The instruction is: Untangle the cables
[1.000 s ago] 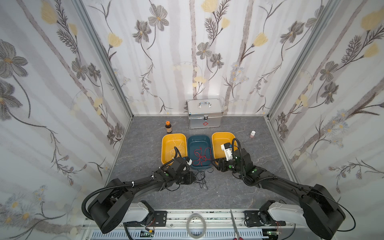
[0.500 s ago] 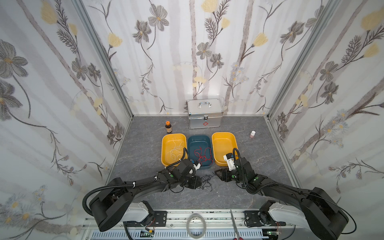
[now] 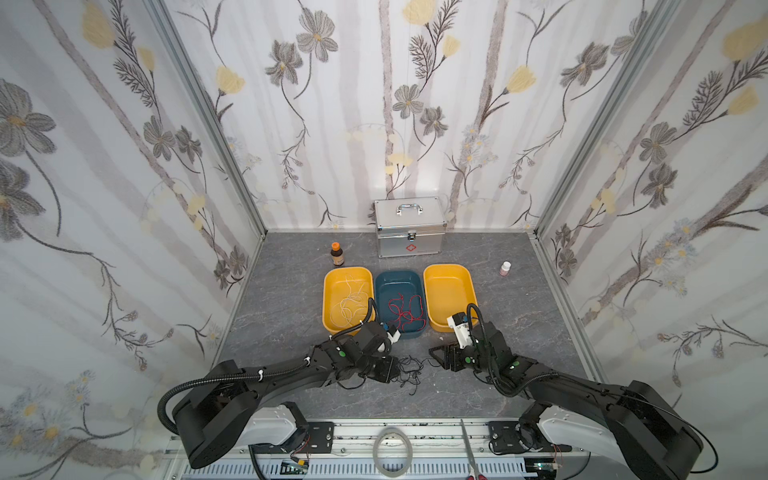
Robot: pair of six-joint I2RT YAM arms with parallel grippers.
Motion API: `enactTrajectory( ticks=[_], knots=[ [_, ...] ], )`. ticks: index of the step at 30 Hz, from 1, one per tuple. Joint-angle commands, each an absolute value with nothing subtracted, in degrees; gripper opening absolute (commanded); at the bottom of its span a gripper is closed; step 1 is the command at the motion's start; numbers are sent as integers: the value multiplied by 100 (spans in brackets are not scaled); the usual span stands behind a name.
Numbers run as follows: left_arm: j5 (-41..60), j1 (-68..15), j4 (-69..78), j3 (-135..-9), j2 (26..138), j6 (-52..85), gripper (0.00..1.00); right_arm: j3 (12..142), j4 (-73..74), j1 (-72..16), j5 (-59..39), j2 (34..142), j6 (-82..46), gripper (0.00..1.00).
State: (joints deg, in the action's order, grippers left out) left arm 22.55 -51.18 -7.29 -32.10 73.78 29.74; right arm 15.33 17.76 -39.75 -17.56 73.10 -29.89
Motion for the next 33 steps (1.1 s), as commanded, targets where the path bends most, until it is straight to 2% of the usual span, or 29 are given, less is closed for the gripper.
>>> enactTrajectory(
  ticks=[1, 7, 10, 12, 15, 17, 21, 28, 33],
  knots=[
    [2148, -5118, -762, -3275, 7472, 2870, 0, 1442, 2166, -4029, -2093, 7332, -2908, 62],
    [2128, -5116, -790, -3313, 7515, 2831, 0, 1471, 2574, -4157, -2117, 7926, -2927, 61],
    [2044, -5113, -837, -3292, 7497, 2830, 0, 1531, 2661, -4257, -2129, 8071, -2927, 57],
    [2021, -5101, -829, -3287, 7497, 2830, 0, 1547, 2649, -4304, -2056, 8086, -2927, 52],
    [1980, -5086, -834, -3288, 7523, 2838, 1, 1556, 2554, -4315, -1890, 8006, -2916, 33],
    [1944, -5066, -850, -3295, 7532, 2851, 3, 1563, 2417, -4315, -1625, 7889, -2926, 24],
    [1854, -5019, -900, -3267, 7515, 2855, 5, 1573, 2019, -4315, -1057, 7547, -2944, 13],
    [1672, -4909, -930, -3182, 7469, 2948, 7, 1602, 1329, -4306, -153, 6910, -3074, 2],
    [1541, -4765, -940, -3086, 7445, 3078, 7, 1718, 653, -4281, 608, 6566, -3342, 0]
  ],
)
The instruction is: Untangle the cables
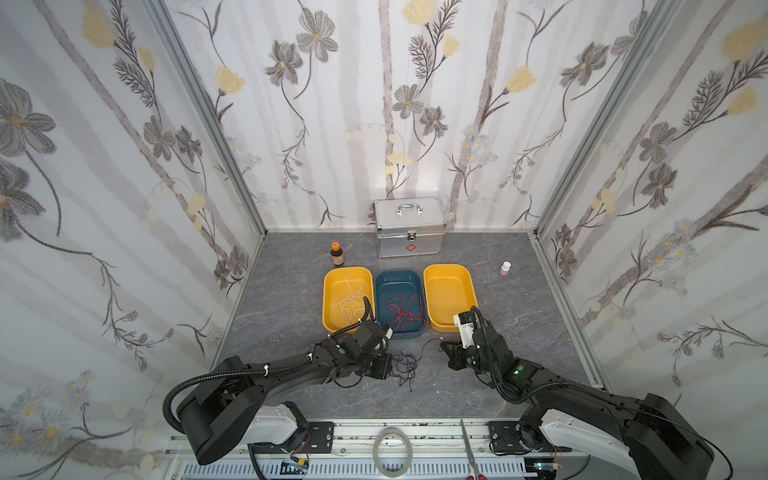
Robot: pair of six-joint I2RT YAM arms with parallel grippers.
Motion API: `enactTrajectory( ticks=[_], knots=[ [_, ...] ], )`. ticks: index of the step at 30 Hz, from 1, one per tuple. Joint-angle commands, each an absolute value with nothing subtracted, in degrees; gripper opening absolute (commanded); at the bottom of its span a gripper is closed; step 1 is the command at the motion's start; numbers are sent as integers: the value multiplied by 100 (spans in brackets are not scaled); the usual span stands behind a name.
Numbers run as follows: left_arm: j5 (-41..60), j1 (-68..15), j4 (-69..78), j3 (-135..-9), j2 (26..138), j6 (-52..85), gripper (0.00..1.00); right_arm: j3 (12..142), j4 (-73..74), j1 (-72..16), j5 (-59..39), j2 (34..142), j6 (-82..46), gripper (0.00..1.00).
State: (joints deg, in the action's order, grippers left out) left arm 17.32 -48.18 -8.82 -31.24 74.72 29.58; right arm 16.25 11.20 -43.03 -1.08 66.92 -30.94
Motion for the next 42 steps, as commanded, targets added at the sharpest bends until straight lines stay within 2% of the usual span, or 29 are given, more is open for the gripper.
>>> enactTrajectory(
  ticks=[1, 7, 10, 12, 25, 31, 34, 37, 40, 42],
  knots=[
    [1518, -4740, -947, -3072, 7440, 3100, 7, 1719, 554, -4264, 732, 6517, -3419, 0],
    [1408, -4600, -1020, -3004, 7357, 3209, 7, 1638, 258, -3967, 950, 6173, -3743, 0],
    [1434, -4559, -1000, -2971, 7343, 3227, 11, 1603, 246, -3835, 847, 6014, -3745, 0],
    [1472, -4553, -952, -2948, 7339, 3236, 25, 1608, 249, -3830, 783, 5938, -3742, 0],
    [1941, -4543, -436, -2887, 7317, 3409, 47, 1885, 106, -3823, 309, 5448, -3581, 0],
    [1846, -4543, -224, -2875, 7354, 3489, 68, 2044, 84, -3832, -127, 5309, -3464, 0],
    [1808, -4544, -35, -2890, 7662, 3581, 68, 2087, 114, -3849, -211, 5265, -3463, 0],
    [1581, -4559, -114, -3020, 7996, 3570, 63, 2131, 101, -3876, -202, 5107, -3458, 0],
    [1395, -4577, -183, -3149, 8227, 3512, 56, 2216, -56, -3880, -107, 4884, -3452, 0],
    [1300, -4588, -249, -3202, 8347, 3483, 47, 2299, -243, -3868, 53, 4712, -3419, 0]
  ],
)
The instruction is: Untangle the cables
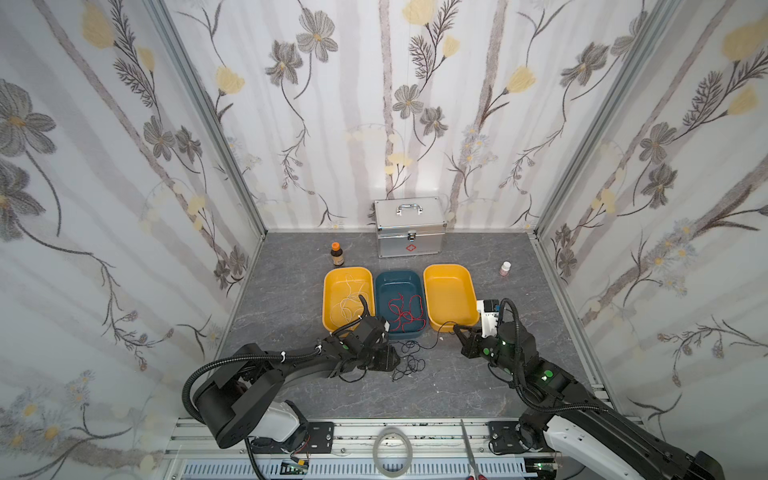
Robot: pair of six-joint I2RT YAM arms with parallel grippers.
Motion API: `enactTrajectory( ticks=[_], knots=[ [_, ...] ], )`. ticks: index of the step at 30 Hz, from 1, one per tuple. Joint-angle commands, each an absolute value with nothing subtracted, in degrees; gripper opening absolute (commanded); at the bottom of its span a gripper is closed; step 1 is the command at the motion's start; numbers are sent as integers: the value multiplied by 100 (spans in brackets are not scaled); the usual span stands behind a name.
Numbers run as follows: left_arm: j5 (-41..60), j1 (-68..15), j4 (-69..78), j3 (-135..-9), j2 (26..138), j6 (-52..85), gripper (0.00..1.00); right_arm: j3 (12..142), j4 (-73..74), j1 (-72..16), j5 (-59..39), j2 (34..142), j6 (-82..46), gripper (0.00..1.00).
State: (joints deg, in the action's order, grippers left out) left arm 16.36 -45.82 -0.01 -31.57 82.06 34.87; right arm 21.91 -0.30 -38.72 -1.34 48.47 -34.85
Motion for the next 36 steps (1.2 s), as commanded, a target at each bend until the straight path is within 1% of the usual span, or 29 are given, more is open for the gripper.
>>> enactTrajectory(
  ticks=[1, 3, 9, 12, 14, 22, 31, 36],
  knots=[
    [1269, -4587, -278, -3214, 8379, 3481, 43, 2324, -308, -3867, 149, 4621, -3404, 0],
    [1215, -4585, -350, -3219, 8423, 3463, 33, 2394, -480, -3830, 385, 4407, -3372, 0],
    [1036, -4587, -546, -3191, 8355, 3419, 11, 2674, -886, -3471, 473, 4049, -3178, 0],
    [977, -4578, -639, -3193, 8302, 3389, 3, 2863, -1185, -3214, 647, 3954, -3085, 0],
    [933, -4578, -708, -3182, 8264, 3375, 0, 2941, -1298, -3060, 770, 3864, -3053, 0],
    [822, -4526, -945, -3078, 8027, 3331, 0, 3324, -1681, -2452, 1048, 3710, -2738, 0],
    [731, -4434, -1110, -2947, 7812, 3366, 0, 3724, -1837, -1660, 831, 3713, -2396, 0],
    [667, -4335, -1301, -2901, 7740, 3366, 0, 3875, -1827, -1436, 669, 3770, -2291, 0]
  ],
)
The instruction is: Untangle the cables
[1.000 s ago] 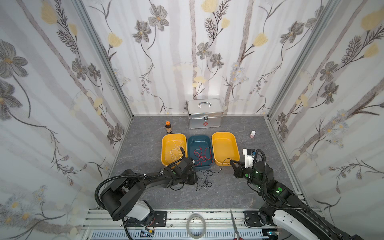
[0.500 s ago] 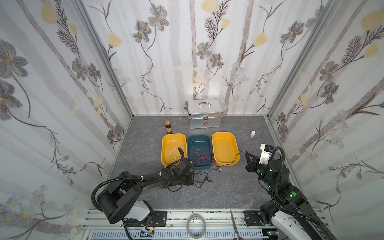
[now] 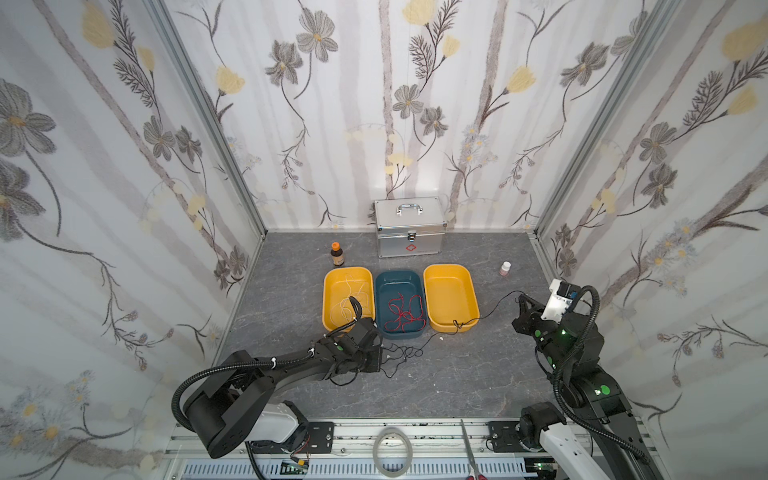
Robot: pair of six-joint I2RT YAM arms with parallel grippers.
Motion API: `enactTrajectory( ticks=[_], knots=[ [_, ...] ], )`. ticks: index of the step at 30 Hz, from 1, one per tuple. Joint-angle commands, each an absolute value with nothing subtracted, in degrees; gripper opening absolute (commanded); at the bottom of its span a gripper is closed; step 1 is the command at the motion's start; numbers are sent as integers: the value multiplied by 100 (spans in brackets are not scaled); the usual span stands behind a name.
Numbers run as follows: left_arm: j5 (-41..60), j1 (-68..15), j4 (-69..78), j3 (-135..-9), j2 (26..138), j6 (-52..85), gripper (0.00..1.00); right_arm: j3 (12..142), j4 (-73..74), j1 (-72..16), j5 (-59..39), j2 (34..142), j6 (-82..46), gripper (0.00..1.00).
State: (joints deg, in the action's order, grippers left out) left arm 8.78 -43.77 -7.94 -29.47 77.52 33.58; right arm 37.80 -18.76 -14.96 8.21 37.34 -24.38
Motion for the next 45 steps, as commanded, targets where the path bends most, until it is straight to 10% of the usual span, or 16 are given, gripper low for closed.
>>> enactTrajectory(
  ticks=[1, 30, 45],
  knots=[
    [659, -4315, -1330, -2886, 7725, 3374, 0, 3901, -1817, -1408, 647, 3771, -2276, 0],
    [94, -3872, -2140, -2689, 7272, 3761, 0, 4519, -1993, -13, 580, 4511, -2061, 0],
    [650, -3806, -1774, -2724, 6998, 3740, 1, 4316, -1516, 284, -1161, 4777, -2099, 0]
  ],
)
